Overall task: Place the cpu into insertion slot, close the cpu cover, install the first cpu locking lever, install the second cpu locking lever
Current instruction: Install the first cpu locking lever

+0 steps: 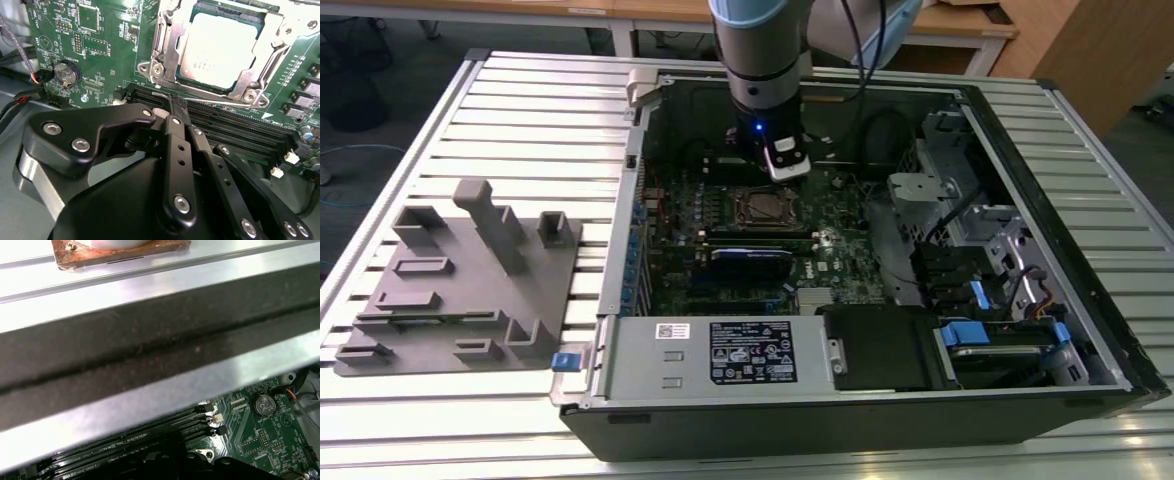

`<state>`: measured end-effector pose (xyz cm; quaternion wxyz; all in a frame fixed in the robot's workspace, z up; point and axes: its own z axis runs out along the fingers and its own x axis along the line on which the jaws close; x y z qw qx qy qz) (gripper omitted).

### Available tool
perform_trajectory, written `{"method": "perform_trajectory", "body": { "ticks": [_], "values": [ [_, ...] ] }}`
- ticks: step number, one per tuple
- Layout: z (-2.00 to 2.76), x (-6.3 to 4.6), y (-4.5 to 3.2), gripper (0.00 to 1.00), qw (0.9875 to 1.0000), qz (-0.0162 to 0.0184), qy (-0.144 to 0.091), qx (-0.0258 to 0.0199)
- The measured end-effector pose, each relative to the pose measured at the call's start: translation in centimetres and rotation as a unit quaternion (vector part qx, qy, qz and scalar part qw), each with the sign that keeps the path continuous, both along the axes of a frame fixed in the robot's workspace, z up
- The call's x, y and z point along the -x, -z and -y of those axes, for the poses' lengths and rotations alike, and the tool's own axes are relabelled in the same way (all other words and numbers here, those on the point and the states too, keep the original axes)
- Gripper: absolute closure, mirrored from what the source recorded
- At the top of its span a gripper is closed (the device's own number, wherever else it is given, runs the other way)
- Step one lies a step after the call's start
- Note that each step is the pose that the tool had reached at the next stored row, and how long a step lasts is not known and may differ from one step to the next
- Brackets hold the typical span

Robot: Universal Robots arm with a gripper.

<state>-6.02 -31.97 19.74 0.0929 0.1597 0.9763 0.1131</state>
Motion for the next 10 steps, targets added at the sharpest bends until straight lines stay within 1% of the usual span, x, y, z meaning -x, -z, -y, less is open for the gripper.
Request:
{"method": "perform_trajectory", "body": {
  "ticks": [2, 4, 5, 6, 10],
  "values": [
    [0.06, 0.04, 0.03, 0.90, 1.0000, 0.0041, -0.001, 0.0000],
    [0.09, 0.10, 0.09, 0.90, 0.9999, 0.0097, -0.003, -0.0001],
    [0.09, 0.17, 0.12, 0.90, 0.9999, 0.0119, -0.003, -0.0006],
    [0.09, 0.27, 0.14, 0.90, 0.9999, 0.0136, -0.003, -0.0012],
    [0.10, 0.61, 0.21, 0.90, 0.9998, 0.0184, -0.003, -0.0031]
  ]
}}
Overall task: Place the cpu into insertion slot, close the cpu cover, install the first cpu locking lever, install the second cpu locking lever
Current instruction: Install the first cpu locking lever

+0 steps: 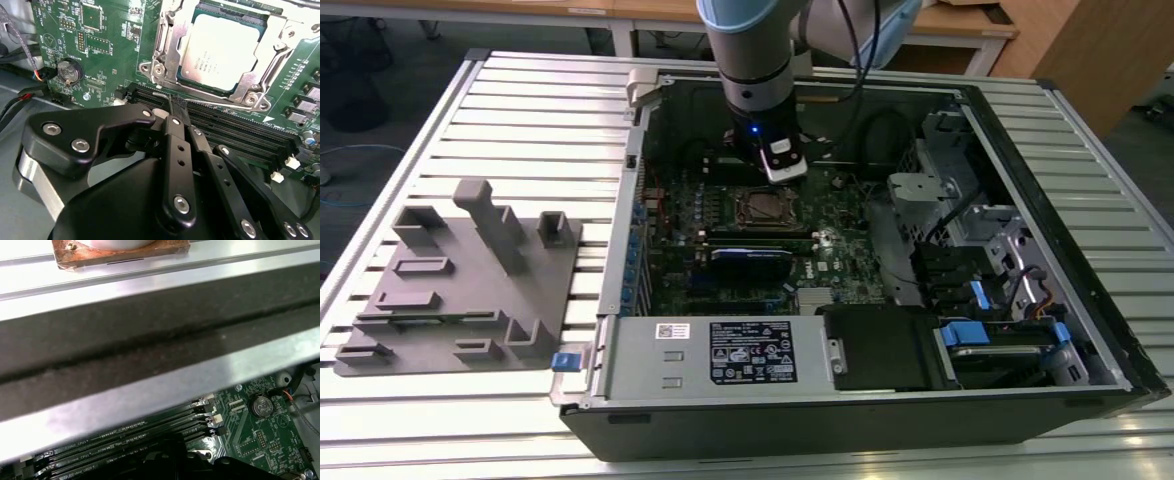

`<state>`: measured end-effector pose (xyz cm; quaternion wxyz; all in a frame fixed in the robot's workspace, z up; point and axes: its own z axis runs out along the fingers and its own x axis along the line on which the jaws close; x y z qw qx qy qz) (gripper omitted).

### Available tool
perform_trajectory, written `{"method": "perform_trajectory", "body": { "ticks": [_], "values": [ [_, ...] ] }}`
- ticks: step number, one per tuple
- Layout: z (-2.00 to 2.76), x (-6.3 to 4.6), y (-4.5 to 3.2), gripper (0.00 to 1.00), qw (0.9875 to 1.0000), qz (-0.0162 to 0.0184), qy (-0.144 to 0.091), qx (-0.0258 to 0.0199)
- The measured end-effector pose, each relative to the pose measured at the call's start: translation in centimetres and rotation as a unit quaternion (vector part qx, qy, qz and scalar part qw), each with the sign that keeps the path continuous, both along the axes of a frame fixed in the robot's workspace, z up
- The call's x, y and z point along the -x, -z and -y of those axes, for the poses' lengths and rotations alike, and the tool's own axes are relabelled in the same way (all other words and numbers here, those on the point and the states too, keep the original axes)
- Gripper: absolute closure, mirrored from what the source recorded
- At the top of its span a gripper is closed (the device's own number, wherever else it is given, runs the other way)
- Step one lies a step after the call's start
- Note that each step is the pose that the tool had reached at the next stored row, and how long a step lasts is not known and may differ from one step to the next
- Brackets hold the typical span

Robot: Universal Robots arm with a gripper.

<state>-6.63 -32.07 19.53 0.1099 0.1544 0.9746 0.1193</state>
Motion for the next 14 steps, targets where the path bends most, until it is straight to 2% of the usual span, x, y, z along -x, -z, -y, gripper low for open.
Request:
{"method": "perform_trajectory", "body": {
  "ticks": [7, 12, 14],
  "values": [
    [0.15, 0.05, 0.14, 0.90, 1.0000, 0.0066, 0.000, -0.0003],
    [0.29, 0.17, 0.19, 0.90, 1.0000, 0.0082, 0.000, -0.0006],
    [0.51, 0.18, 0.20, 0.90, 1.0000, 0.0086, 0.000, -0.0008]
  ]
}}
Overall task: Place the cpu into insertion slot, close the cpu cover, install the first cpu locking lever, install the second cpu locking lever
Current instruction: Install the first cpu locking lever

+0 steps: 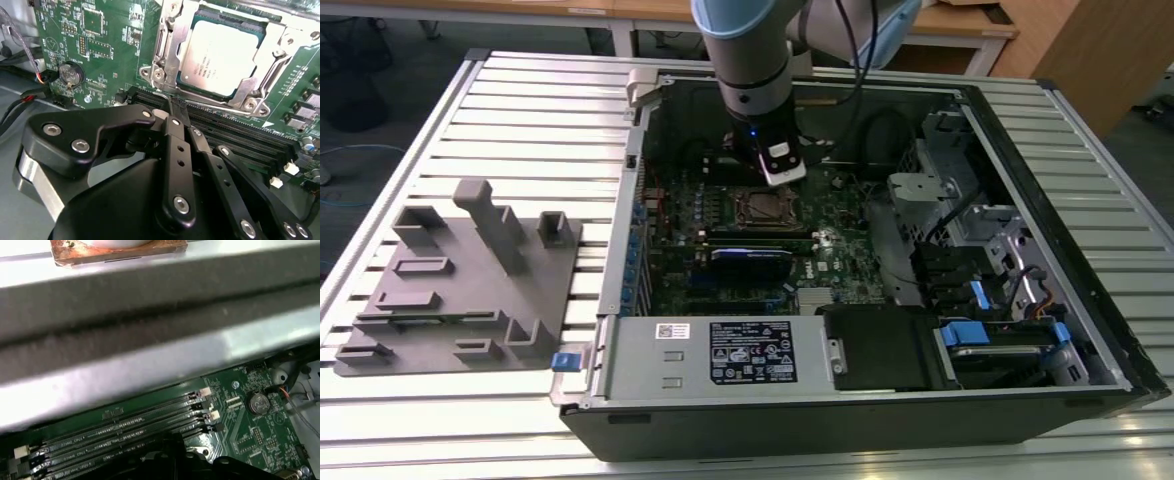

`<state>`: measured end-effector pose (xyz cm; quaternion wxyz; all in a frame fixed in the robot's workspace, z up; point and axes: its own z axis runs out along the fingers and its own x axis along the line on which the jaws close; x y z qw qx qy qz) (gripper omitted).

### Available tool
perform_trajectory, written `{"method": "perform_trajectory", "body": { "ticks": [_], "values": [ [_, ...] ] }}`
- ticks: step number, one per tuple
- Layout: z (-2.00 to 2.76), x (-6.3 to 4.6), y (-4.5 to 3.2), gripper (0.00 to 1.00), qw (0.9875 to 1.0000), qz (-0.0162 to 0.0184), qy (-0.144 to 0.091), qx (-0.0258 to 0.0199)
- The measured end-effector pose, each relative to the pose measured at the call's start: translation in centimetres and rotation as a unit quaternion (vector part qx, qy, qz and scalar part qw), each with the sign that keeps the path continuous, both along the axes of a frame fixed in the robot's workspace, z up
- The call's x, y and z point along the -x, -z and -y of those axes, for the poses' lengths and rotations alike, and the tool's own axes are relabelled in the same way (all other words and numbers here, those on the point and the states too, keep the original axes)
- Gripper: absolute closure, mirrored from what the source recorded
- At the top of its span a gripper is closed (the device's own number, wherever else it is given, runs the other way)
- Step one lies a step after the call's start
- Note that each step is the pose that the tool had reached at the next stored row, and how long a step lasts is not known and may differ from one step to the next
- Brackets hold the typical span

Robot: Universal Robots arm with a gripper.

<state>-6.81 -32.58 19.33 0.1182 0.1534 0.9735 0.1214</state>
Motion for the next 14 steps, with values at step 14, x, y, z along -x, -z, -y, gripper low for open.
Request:
{"method": "perform_trajectory", "body": {
  "ticks": [14],
  "values": [
    [0.40, 0.01, -0.22, 0.90, 1.0000, 0.0022, 0.000, -0.0042]
  ]
}}
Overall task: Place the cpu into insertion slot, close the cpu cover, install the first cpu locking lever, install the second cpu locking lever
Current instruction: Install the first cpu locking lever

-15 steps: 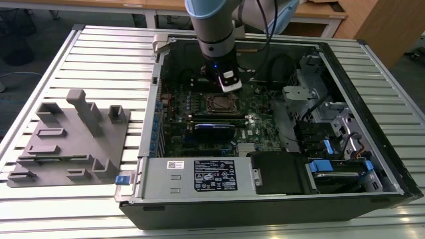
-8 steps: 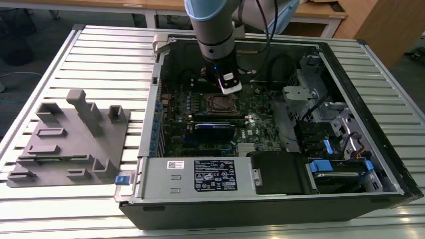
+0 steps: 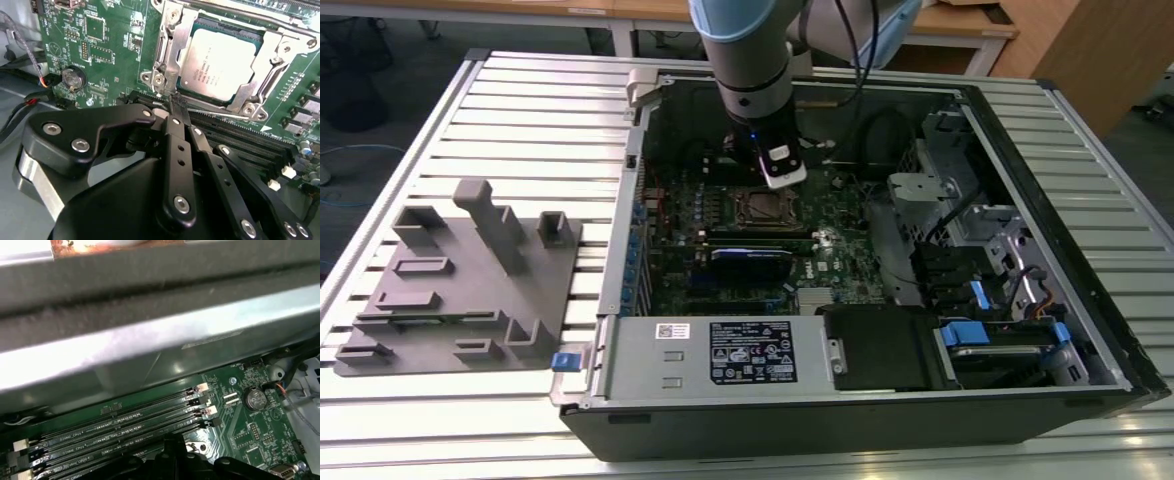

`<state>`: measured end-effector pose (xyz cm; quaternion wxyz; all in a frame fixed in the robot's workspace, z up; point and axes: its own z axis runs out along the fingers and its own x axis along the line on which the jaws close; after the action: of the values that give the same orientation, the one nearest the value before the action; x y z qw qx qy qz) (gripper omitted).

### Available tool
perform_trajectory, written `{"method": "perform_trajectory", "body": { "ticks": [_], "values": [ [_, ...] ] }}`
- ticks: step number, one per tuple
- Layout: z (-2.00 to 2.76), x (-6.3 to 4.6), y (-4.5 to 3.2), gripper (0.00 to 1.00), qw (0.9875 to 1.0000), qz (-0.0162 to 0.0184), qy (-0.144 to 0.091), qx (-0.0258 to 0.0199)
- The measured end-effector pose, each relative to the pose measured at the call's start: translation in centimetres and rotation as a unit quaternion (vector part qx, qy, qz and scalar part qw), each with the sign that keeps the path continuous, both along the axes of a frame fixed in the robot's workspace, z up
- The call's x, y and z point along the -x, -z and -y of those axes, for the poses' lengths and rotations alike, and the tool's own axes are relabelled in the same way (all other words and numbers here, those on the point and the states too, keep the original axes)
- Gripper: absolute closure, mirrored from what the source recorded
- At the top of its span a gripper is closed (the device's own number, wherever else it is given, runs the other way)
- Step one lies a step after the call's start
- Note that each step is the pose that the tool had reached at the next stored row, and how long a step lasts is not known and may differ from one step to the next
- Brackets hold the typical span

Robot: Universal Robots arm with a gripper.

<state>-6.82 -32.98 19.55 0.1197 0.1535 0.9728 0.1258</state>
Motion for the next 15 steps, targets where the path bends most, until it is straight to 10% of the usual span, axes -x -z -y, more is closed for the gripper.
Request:
{"method": "perform_trajectory", "body": {
  "ticks": [15],
  "values": [
    [-0.01, 0.30, -0.69, 0.90, 0.9999, 0.0001, 0.000, -0.0106]
  ]
}}
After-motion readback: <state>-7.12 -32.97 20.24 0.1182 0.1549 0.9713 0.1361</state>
